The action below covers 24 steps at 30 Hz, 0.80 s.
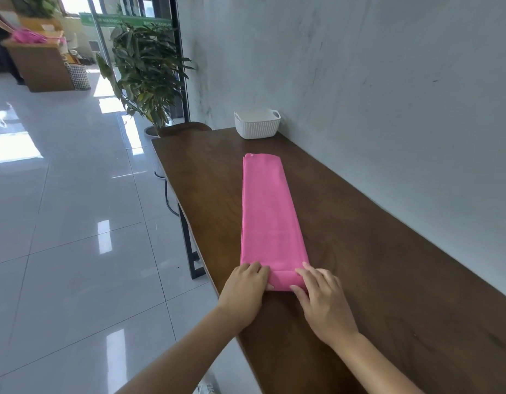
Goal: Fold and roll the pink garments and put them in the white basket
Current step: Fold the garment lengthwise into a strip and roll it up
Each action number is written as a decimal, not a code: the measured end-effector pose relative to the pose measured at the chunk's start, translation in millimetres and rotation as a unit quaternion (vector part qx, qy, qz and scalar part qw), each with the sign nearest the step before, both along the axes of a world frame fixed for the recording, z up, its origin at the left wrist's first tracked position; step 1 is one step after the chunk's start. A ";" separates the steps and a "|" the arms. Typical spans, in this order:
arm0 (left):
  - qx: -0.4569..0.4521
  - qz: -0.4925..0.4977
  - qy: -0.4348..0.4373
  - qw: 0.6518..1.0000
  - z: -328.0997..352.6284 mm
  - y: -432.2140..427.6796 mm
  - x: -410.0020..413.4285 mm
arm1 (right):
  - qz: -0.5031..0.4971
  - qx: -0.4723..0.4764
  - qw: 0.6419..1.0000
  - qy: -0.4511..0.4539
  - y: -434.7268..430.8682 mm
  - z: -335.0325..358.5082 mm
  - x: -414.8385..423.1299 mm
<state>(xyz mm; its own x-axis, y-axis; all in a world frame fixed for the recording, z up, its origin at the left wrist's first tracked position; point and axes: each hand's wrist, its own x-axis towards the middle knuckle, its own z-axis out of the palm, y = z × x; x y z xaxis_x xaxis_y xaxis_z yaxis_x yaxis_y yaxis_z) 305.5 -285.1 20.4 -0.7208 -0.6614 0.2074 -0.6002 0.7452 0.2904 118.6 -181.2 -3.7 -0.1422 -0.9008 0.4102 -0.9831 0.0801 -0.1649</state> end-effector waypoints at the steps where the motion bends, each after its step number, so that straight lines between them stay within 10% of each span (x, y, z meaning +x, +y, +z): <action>1: 0.021 0.004 -0.004 1.000 3.8 -1.6 0.4 | 0.001 0.007 1.000 -0.014 1.1 -0.3 -0.5; 10: 0.189 0.045 0.003 0.981 23.3 -6.0 -3.4 | -0.052 0.022 0.989 -0.137 -3.6 2.2 3.0; 24: -0.142 0.027 0.076 0.987 -14.8 10.4 1.0 | -0.080 0.210 0.961 -0.164 -53.5 33.4 -9.9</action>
